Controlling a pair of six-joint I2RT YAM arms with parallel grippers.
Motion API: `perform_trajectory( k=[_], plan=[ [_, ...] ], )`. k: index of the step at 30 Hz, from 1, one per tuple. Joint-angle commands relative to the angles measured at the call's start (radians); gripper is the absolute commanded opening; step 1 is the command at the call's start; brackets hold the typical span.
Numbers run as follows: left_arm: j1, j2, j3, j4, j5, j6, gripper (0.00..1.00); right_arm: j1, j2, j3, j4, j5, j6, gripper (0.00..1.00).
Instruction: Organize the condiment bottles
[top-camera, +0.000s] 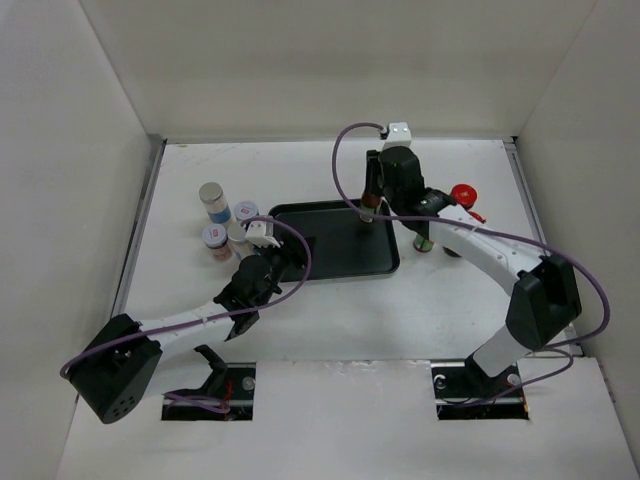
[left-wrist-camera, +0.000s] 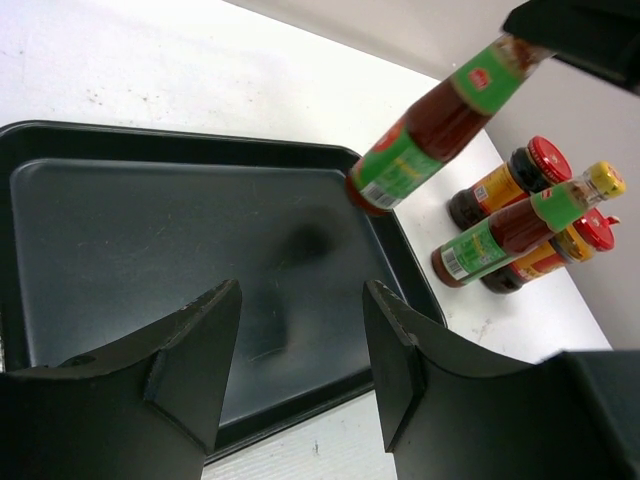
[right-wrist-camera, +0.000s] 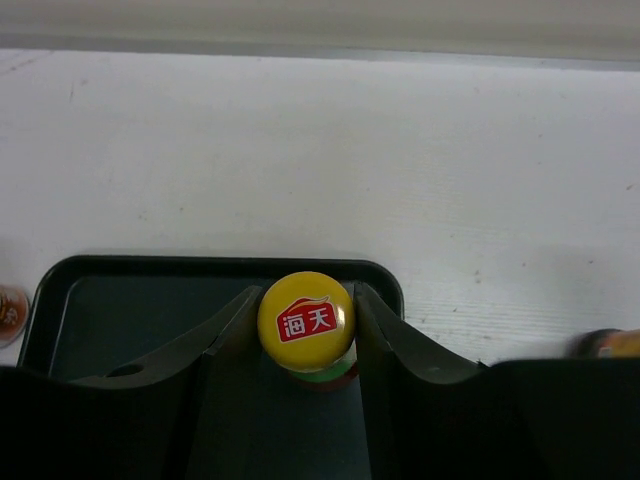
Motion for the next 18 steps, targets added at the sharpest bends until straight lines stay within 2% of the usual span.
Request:
perform_trajectory(
  k=[1,18],
  plan=[
    [0.008,-0.018,-0.017,0.07,0.008,-0.012,0.5,0.033,0.001,0.065,0.193,-0.013,0.016,0.2],
    [0.016,-0.013,-0.017,0.07,0.015,-0.013,0.5,0.076,0.148,0.147,0.246,-0.014,0.01,0.2]
  ],
)
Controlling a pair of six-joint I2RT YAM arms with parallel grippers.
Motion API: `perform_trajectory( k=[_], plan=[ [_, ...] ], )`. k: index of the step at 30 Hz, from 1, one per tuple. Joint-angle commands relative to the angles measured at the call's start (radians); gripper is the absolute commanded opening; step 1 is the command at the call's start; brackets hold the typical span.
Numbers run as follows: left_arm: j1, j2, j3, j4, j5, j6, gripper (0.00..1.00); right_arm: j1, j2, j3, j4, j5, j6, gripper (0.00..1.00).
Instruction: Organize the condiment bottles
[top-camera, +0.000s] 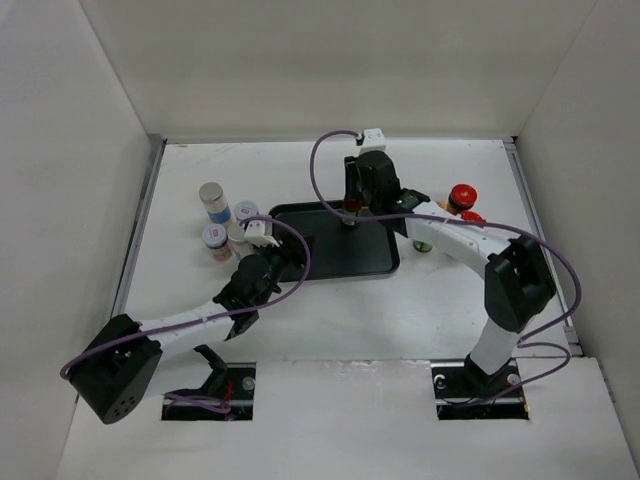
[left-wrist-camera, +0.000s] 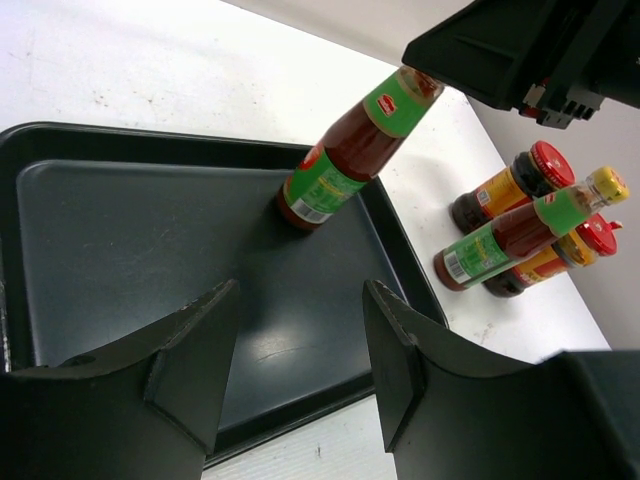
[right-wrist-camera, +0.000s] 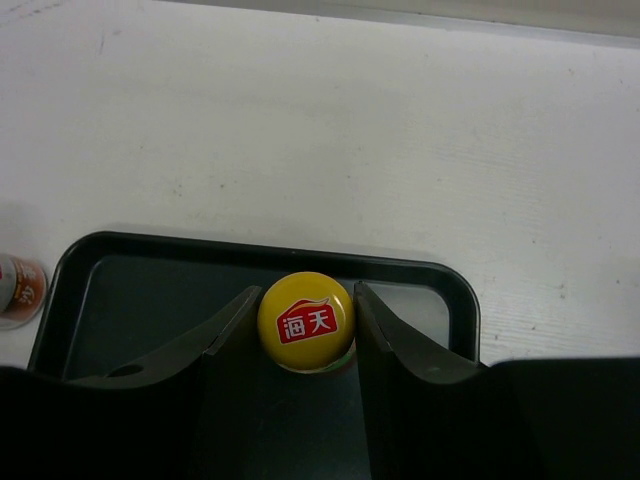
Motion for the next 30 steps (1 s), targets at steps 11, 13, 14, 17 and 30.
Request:
perform_trajectory(
  k=[11,13,14,17,30],
  plan=[
    [0.009,0.03,-0.008,0.081,0.018,-0.013,0.5,0.028,0.068,0.109,0.199,0.018,0.009,0.35],
    [0.011,0.025,-0.011,0.081,0.018,-0.013,0.5,0.03,0.073,0.092,0.206,0.019,0.015,0.45],
    [0.011,0.024,-0.011,0.083,0.018,-0.013,0.5,0.033,0.068,0.084,0.21,0.02,0.015,0.49],
    [0.014,0.039,-0.011,0.09,0.018,-0.013,0.51,0.039,0.024,0.046,0.232,0.016,0.015,0.65],
    [0.031,0.048,-0.014,0.106,0.051,-0.045,0.51,-0.048,-0.586,-0.479,0.226,0.292,0.084,0.22]
  ],
)
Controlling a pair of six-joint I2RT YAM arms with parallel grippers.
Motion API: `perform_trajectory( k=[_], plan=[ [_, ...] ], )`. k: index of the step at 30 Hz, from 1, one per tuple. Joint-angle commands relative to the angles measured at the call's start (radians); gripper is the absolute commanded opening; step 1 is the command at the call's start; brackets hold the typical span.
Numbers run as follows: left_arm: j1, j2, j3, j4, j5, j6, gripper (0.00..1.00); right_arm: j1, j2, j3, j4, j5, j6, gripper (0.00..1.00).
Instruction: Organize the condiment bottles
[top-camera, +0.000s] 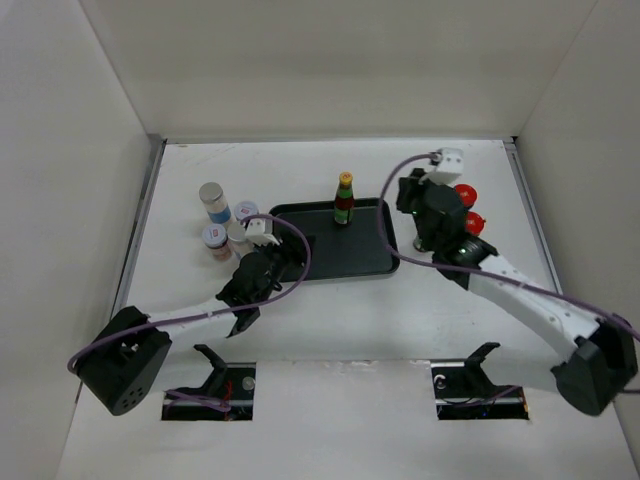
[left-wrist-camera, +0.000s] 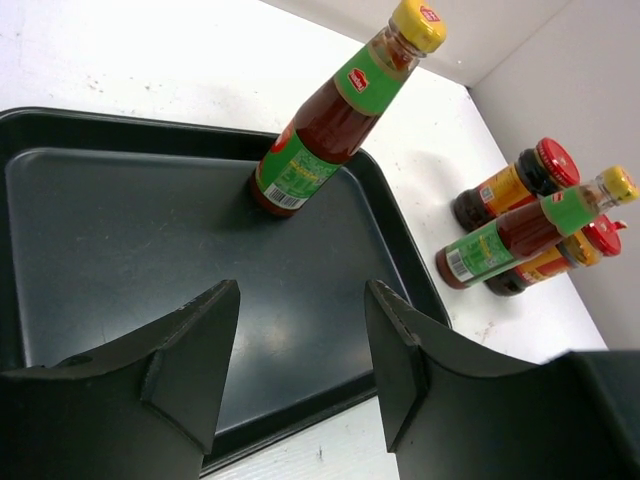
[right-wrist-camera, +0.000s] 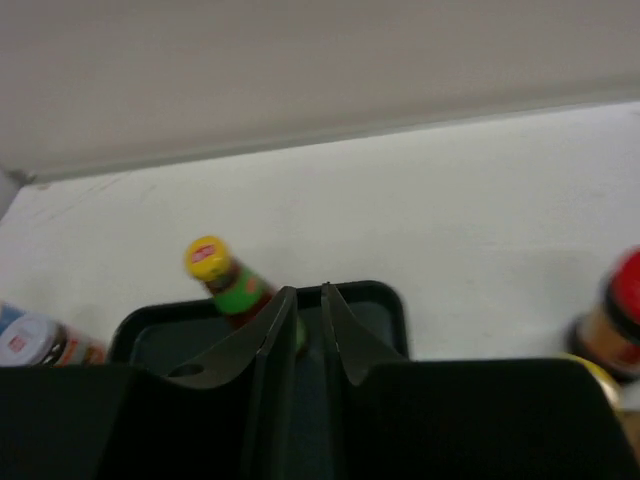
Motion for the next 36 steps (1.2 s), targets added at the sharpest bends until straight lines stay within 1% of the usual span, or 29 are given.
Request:
perform_trajectory(
  k=[1,2,3,5,7,9,13,20,22,25,27,28,29,31,33,36],
  plan=[
    [0.01,0.004,-0.01,0.066,0.022,-0.021,0.51,-0.079,-0.148,-0.115,-0.034,0.213,0.03,0.23],
    [0.01,0.018,-0.007,0.069,0.027,-0.027,0.51,-0.106,-0.174,-0.129,-0.078,0.236,0.032,0.28],
    [0.007,0.024,-0.006,0.07,0.034,-0.035,0.51,-0.134,-0.191,-0.137,-0.12,0.252,0.032,0.37],
    [0.004,0.034,-0.001,0.075,0.045,-0.038,0.52,-0.171,-0.208,-0.143,-0.177,0.253,0.035,0.64],
    [0.006,0.051,0.0,0.088,0.048,-0.039,0.52,-0.185,-0.196,-0.137,-0.206,0.241,0.03,0.76],
    [0.012,0.053,-0.003,0.09,0.051,-0.044,0.52,-0.2,-0.152,-0.11,-0.221,0.212,0.018,0.81],
    [0.012,0.027,-0.009,0.089,0.051,-0.046,0.53,-0.215,-0.066,-0.066,-0.217,0.141,-0.014,0.78],
    [0.027,0.012,-0.015,0.082,0.057,-0.053,0.53,-0.238,-0.018,-0.063,-0.229,0.098,0.05,0.71],
    [0.03,0.022,-0.017,0.087,0.057,-0.053,0.53,-0.24,-0.017,-0.069,-0.23,0.097,0.058,0.65],
    [0.029,0.027,-0.014,0.084,0.065,-0.061,0.53,-0.24,-0.007,-0.071,-0.22,0.095,0.06,0.51],
    [0.026,0.031,-0.012,0.09,0.067,-0.059,0.53,-0.241,-0.004,-0.065,-0.217,0.1,0.06,0.39],
    [0.026,0.041,-0.009,0.092,0.067,-0.059,0.53,-0.243,-0.018,-0.06,-0.214,0.106,0.056,0.34],
    [0.03,0.047,-0.009,0.092,0.067,-0.061,0.53,-0.24,-0.038,-0.057,-0.198,0.108,0.053,0.31],
    [0.033,0.041,-0.01,0.09,0.07,-0.062,0.53,-0.237,-0.085,-0.05,-0.145,0.097,0.038,0.27],
    [0.033,0.024,-0.015,0.092,0.068,-0.061,0.53,-0.232,-0.119,-0.033,-0.093,0.089,0.001,0.26],
    [0.035,0.034,-0.014,0.092,0.07,-0.062,0.53,-0.211,-0.107,0.03,-0.094,0.085,-0.017,0.26]
  ],
)
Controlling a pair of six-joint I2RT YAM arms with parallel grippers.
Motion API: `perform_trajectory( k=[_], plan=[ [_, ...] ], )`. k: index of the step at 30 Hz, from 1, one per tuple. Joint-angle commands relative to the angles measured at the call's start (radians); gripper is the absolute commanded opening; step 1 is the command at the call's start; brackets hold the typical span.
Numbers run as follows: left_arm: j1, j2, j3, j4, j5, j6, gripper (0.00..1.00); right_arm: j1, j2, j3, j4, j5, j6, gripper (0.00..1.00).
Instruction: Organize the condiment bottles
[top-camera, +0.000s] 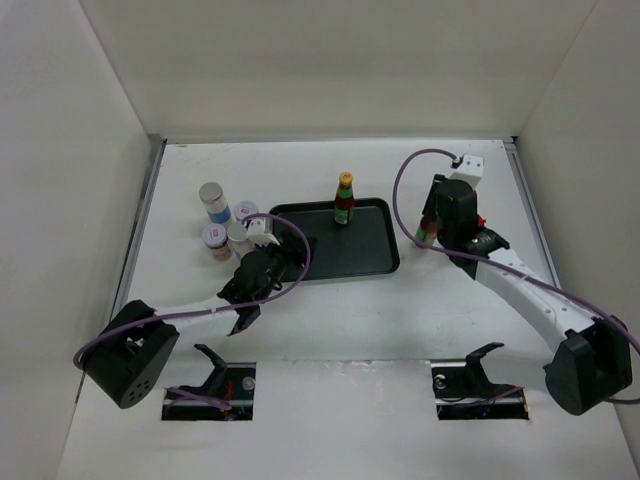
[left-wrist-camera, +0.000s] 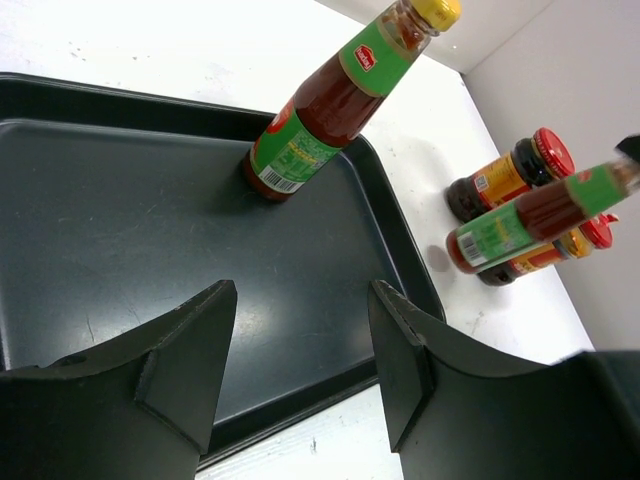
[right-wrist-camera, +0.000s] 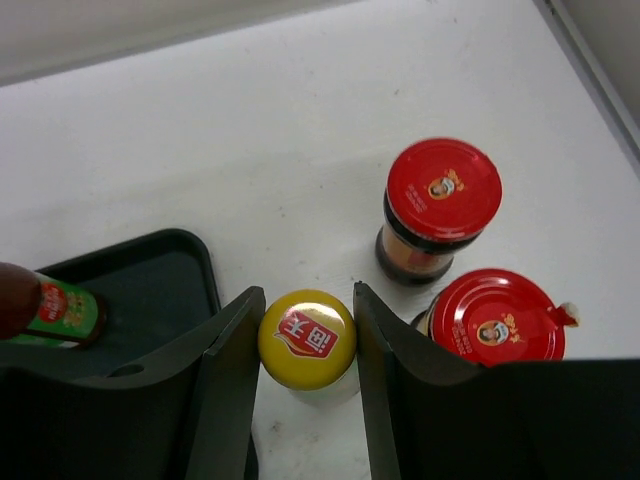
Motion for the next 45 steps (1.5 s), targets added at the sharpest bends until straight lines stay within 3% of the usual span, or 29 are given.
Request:
perform_trajectory(
  k=[1,7,12,28,30,35,41,43,45],
  plan=[
    [0.009,-0.009,-0.007,0.066,0.015,-0.012,0.53,0.028,-0.031,0.15,0.155,-0.007,-0.036,0.26],
    [0.005,0.007,-0.005,0.073,0.005,-0.004,0.53,0.091,0.082,0.221,0.218,-0.053,-0.03,0.26],
    [-0.005,-0.003,-0.004,0.074,0.017,0.003,0.52,0.117,0.22,0.244,0.371,-0.125,-0.016,0.26],
    [0.005,0.026,-0.001,0.085,0.028,0.005,0.52,0.134,0.44,0.353,0.403,-0.131,-0.024,0.26],
    [0.009,0.031,0.001,0.085,0.032,0.0,0.52,0.134,0.454,0.355,0.403,-0.134,-0.024,0.33],
    [0.01,0.032,-0.001,0.085,0.023,0.002,0.54,0.147,0.434,0.338,0.397,-0.125,-0.039,0.64],
    [0.012,0.018,-0.005,0.085,0.023,0.002,0.55,0.15,0.238,0.225,0.367,-0.114,-0.038,0.78],
    [0.019,0.027,-0.002,0.085,0.025,0.0,0.55,0.148,0.14,0.142,0.347,-0.071,-0.012,0.71],
    [0.025,0.015,-0.008,0.085,0.026,-0.008,0.56,0.137,0.049,0.053,0.289,0.024,0.037,0.44]
  ],
)
